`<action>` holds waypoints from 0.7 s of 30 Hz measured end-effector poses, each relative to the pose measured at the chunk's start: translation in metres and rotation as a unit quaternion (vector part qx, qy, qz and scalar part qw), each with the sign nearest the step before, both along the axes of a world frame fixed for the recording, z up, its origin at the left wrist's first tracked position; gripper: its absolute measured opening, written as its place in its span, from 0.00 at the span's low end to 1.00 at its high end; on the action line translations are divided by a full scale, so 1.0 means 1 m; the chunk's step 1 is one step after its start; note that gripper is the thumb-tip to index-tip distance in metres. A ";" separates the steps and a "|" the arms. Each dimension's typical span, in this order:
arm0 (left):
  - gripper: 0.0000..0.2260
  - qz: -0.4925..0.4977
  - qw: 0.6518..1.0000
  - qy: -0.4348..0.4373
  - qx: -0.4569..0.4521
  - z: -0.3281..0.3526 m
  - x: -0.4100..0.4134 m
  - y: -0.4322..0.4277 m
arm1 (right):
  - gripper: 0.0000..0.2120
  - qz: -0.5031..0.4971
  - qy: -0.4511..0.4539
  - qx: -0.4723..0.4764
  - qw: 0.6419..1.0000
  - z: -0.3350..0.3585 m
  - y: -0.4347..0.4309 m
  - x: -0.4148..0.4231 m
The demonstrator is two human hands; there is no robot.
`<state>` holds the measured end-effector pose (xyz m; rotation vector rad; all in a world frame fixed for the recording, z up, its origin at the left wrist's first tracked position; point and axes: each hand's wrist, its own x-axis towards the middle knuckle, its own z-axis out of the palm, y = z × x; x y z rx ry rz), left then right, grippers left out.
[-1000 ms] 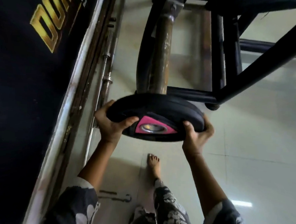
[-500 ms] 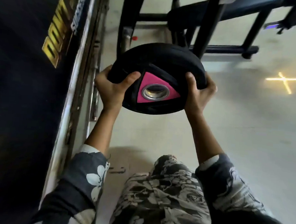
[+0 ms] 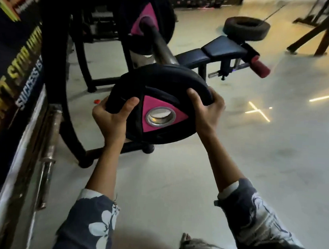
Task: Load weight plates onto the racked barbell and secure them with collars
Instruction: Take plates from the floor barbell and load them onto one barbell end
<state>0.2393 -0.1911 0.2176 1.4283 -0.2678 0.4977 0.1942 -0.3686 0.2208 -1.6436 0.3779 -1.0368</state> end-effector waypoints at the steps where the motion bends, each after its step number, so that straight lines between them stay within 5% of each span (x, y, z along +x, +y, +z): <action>1: 0.19 -0.001 1.000 -0.002 -0.017 0.005 0.002 -0.015 | 0.25 0.004 -0.001 -0.002 1.000 0.004 -0.014 0.003; 3: 0.23 0.002 1.000 -0.005 -0.029 0.015 0.004 -0.035 | 0.22 0.015 -0.002 0.001 1.000 0.012 -0.035 0.009; 7: 0.08 0.009 1.000 0.005 -0.023 0.032 0.007 -0.056 | 0.23 0.054 -0.013 0.013 0.998 0.020 -0.053 0.030; 11: 0.08 0.011 1.000 -0.025 -0.005 0.038 0.011 -0.056 | 0.23 0.080 -0.029 0.011 0.996 0.016 -0.056 0.039; 16: 0.12 0.059 0.998 -0.028 -0.003 0.031 0.019 -0.049 | 0.28 0.098 -0.041 0.027 0.994 0.016 -0.059 0.045; 21: 0.21 0.068 0.997 -0.026 0.008 0.043 0.035 -0.058 | 0.21 0.100 -0.043 0.055 0.993 0.029 -0.065 0.058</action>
